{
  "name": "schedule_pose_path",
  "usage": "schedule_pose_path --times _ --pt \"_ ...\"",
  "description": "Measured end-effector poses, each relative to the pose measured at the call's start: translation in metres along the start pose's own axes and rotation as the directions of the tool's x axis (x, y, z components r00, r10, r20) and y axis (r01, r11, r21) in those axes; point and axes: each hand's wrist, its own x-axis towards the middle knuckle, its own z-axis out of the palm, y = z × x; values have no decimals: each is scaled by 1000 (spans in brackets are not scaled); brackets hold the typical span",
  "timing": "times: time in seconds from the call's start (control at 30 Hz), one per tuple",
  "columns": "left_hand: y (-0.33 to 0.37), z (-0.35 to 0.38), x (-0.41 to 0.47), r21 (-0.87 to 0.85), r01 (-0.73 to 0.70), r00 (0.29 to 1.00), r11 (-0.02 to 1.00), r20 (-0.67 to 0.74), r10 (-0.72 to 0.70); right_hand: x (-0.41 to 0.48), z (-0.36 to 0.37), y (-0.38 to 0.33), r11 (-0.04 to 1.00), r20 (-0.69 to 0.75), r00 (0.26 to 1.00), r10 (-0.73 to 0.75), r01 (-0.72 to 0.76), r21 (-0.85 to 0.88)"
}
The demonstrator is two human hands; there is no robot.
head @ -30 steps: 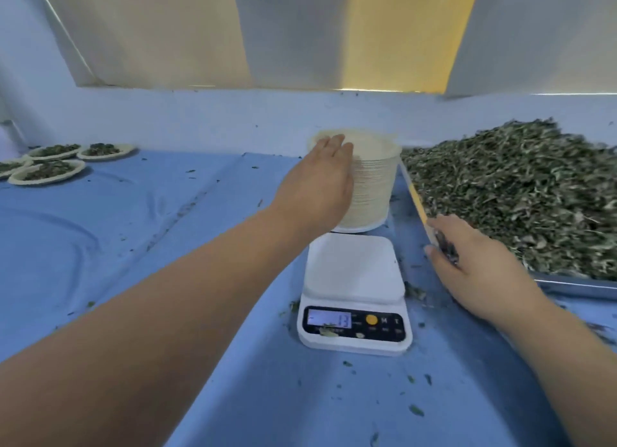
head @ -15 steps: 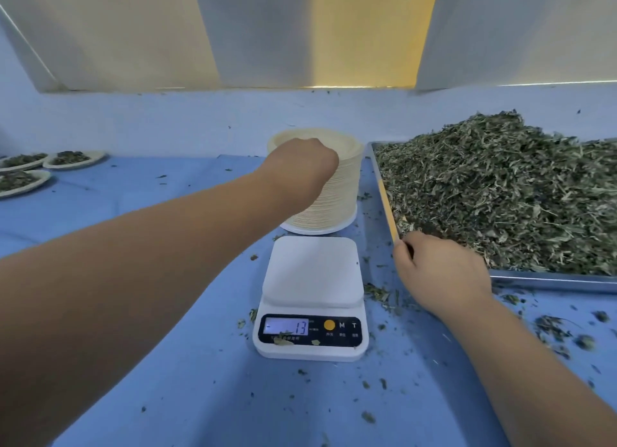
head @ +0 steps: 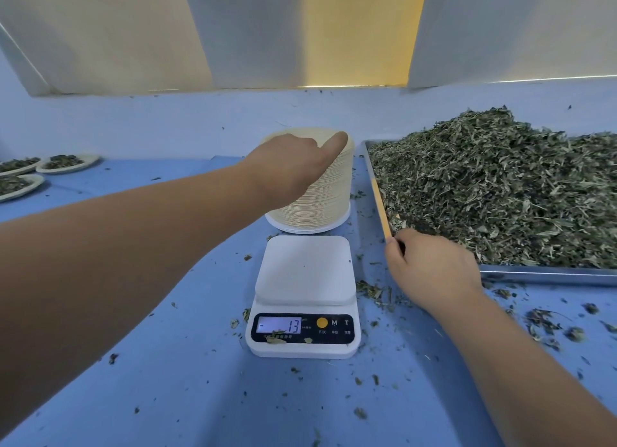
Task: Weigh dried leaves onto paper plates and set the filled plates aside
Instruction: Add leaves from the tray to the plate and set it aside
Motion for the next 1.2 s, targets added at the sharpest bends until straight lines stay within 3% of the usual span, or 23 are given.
schedule_pose_path --times 0.23,0.43,0.53,0.67,0.77,0.83,0.93,1.1,1.2 --pt "-2 -2 5 -27 62 994 998 -85 -64 -1 -1 -1 1000 10 1000 16 -16 10" --pt "9 -6 7 -192 346 916 918 -144 -375 1 -2 -2 1000 17 1000 26 -26 1" --pt "15 -4 8 -324 409 862 853 -169 -477 0 -1 -1 1000 15 1000 18 -18 6" --pt "29 2 -12 -493 281 794 823 -363 -488 0 -2 0 999 23 999 29 -30 31" --pt "44 7 -32 -604 177 738 777 -441 -511 0 -5 -1 960 -68 994 85 -63 274" --pt "54 12 -45 -648 121 735 752 -451 -507 -1 -5 -4 872 -134 984 117 -37 488" --pt "64 19 -65 -706 53 725 706 -459 -513 -5 -5 -6 768 -175 973 152 -5 640" --pt "62 36 -101 -716 85 765 693 -399 -506 -4 -5 -4 679 -103 975 198 -60 731" --pt "57 49 -116 -744 108 792 659 -336 -510 -11 -8 -10 748 -147 985 94 28 664"
